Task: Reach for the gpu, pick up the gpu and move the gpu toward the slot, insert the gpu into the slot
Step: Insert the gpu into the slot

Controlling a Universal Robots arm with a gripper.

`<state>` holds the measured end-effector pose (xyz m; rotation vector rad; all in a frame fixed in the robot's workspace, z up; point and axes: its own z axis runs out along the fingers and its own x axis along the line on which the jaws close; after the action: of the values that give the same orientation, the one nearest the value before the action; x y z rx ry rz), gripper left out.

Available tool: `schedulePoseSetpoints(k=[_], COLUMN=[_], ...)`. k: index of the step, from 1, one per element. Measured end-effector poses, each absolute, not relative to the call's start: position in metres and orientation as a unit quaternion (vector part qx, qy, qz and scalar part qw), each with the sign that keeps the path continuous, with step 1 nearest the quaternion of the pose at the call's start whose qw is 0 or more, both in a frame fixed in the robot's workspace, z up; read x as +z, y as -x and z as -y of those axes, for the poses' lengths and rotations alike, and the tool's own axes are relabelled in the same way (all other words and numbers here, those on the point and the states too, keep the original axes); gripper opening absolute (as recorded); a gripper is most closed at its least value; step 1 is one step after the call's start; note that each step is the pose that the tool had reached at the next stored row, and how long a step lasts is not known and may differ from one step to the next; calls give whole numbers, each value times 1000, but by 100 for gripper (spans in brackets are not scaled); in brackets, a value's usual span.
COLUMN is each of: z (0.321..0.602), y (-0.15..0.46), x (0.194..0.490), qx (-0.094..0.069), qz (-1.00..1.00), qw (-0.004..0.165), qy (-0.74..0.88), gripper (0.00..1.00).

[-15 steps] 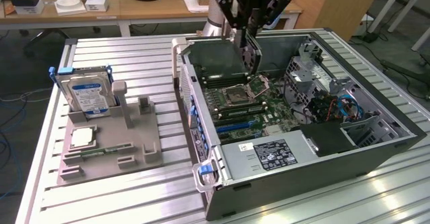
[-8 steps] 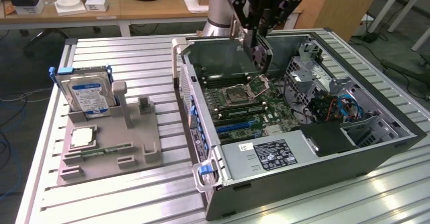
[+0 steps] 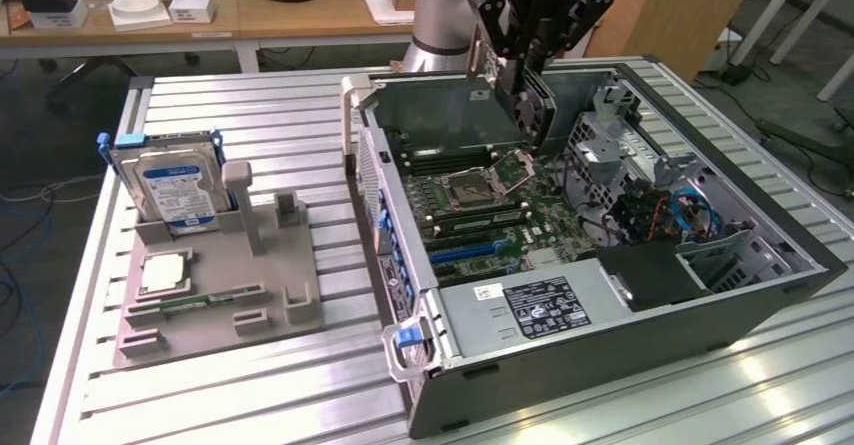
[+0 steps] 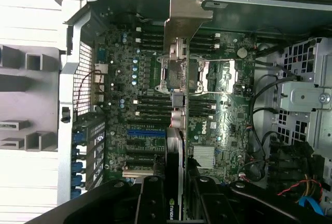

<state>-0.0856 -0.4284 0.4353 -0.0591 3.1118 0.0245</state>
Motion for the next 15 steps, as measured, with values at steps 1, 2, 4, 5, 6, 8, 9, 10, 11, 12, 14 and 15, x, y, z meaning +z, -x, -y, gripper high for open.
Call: schedulePoseSetpoints(k=[1,2,4,5,6,8,9,10,11,12,14,15], z=[428,428,428,428,428,428,428,428,428,428,428,428], y=[86,86,86,86,86,86,86,86,86,86,86,86], x=[435,435,435,435,435,435,435,435,435,435,435,435], qx=[8,8,8,8,8,8,8,8,8,8,8,8], qz=[-1000,-1000,-1000,-1000,-1000,-1000,-1000,-1000,-1000,-1000,-999,-999], qw=[15,15,15,15,15,15,15,15,15,15,14,14], qy=[19,19,19,19,19,19,19,19,19,19,31,39], gripper=[26,26,26,26,26,26,26,26,26,26,26,26])
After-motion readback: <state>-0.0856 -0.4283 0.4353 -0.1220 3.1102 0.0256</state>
